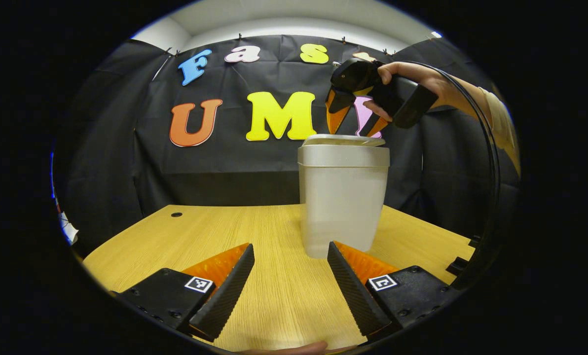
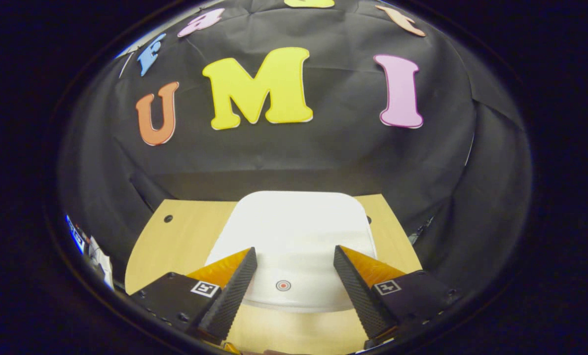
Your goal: Press the lid of the desktop garbage bin to open it, pick up the crumpled paper on the desktop and throw it into the bin, then pick up the pop can on the desktop and drop it into the bin, and finally close the garbage bin lid.
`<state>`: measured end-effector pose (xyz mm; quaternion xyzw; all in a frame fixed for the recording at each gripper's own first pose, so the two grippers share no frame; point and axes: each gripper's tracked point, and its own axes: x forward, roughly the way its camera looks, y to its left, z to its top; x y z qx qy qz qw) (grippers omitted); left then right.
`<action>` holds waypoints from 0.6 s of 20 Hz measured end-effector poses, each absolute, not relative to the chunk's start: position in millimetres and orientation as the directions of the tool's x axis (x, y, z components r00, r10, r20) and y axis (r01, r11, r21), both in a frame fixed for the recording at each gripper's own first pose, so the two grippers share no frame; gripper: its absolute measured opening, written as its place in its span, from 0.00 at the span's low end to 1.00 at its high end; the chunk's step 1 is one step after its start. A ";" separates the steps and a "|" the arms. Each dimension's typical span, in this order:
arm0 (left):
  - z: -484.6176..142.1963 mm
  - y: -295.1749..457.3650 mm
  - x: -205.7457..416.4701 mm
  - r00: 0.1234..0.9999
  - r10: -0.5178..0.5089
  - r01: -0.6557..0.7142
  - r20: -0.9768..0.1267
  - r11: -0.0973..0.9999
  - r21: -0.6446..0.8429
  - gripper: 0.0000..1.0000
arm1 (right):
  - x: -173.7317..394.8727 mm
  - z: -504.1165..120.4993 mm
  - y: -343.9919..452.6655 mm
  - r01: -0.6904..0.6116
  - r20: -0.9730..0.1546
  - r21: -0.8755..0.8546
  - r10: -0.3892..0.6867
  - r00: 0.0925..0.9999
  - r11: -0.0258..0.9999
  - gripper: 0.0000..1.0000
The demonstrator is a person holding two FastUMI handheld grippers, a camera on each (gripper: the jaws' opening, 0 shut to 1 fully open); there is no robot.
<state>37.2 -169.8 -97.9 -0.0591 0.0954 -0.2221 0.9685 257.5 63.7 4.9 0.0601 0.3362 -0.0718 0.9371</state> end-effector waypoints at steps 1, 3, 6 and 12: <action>-98.7 -169.6 37.0 0.885 -0.438 0.417 -0.160 0.897 -0.149 0.98 | 253.8 7.5 64.7 0.160 -0.613 0.039 -0.103 0.783 0.986 0.98; -99.5 -166.4 37.5 0.893 -0.422 0.407 -0.158 0.906 -0.117 0.98 | 244.9 6.7 67.8 0.164 -0.587 0.056 -0.101 0.803 0.985 0.98; -106.0 -168.4 39.5 0.890 -0.426 0.410 -0.163 0.904 -0.119 0.98 | 237.7 7.1 68.0 0.170 -0.539 0.067 -0.108 0.835 0.983 0.96; -112.1 -169.3 41.1 0.887 -0.419 0.394 -0.192 0.906 -0.158 0.98 | 232.6 4.8 68.4 0.168 -0.399 0.101 -0.115 0.910 0.981 0.99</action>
